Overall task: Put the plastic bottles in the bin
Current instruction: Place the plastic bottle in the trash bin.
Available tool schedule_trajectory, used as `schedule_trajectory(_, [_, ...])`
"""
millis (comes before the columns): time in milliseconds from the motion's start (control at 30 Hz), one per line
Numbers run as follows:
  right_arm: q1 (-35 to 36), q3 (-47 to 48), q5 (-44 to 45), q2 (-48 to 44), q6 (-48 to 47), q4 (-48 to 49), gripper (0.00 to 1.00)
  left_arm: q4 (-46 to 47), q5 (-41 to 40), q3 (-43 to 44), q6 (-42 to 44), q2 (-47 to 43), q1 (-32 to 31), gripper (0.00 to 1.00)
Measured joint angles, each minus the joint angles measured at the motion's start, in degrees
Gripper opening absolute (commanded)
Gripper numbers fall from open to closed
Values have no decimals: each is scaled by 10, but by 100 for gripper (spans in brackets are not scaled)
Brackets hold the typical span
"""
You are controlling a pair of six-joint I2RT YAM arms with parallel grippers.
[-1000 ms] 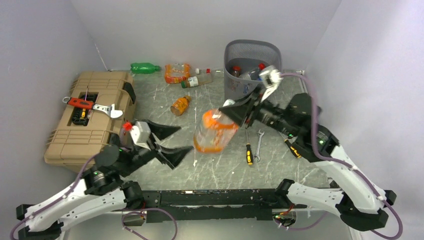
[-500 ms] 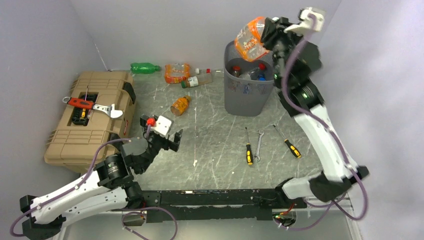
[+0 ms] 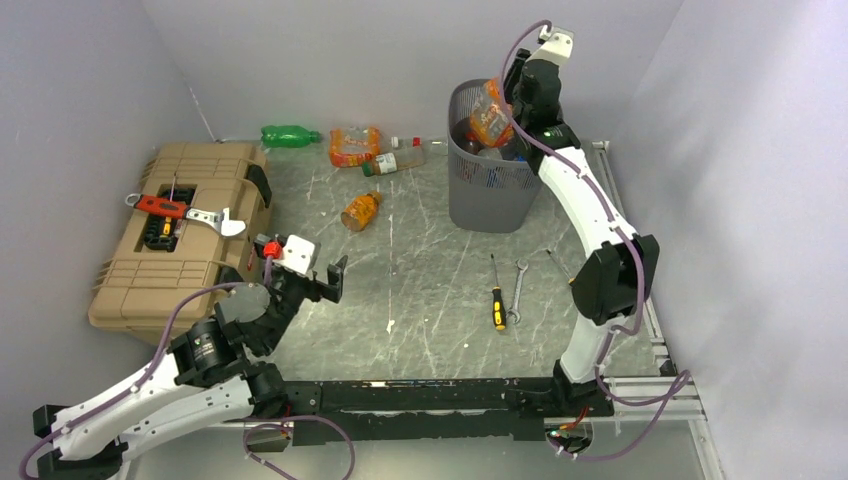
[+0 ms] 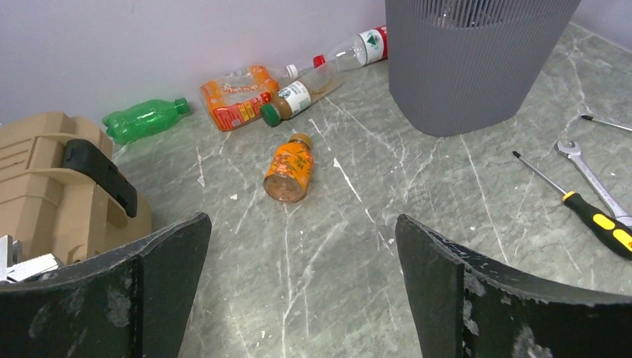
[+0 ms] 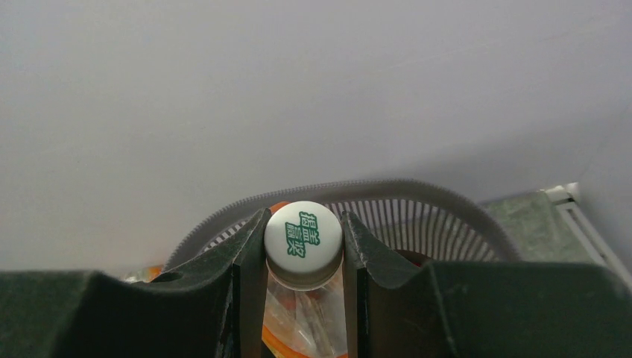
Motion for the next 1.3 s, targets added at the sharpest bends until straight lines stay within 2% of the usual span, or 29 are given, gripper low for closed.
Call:
schedule_trajectory(133, [-14, 12, -39, 28, 19, 10, 0, -5, 0, 0, -1, 11, 0, 99])
schedule_trajectory(233, [-23, 62, -62, 68, 32, -13, 0, -13, 0, 2, -2, 25, 0, 99])
schedule_trajectory(500, [-38, 118, -96, 115, 88, -113, 2, -28, 4, 2, -10, 45, 0, 100])
schedule_trajectory(600, [-47, 130, -124, 121, 113, -144, 50, -29, 5, 2, -12, 46, 0, 99])
schedule_trajectory(633, [-49, 134, -132, 124, 120, -156, 62, -29, 6, 2, -12, 48, 0, 99])
schedule_trajectory(667, [-51, 139, -140, 127, 126, -166, 68, -30, 7, 2, -13, 49, 0, 99])
schedule_trajectory(733, [-54, 140, -152, 127, 139, -181, 74, -30, 9, 3, -14, 53, 0, 100])
schedule_trajectory(833, [-55, 139, -163, 126, 148, -192, 79, -32, 14, 5, -16, 56, 0, 100])
schedule_trajectory(1033, [-53, 158, -166, 99, 151, -240, 81, -33, 17, 5, -19, 56, 0, 99])
schedule_trajectory(1133, [-52, 155, -149, 49, 141, -252, 81, -33, 21, 5, -23, 56, 0, 99])
schedule_trajectory(1300, [-55, 80, -86, -112, 109, -244, 80, -36, 33, 6, -39, 58, 0, 100])
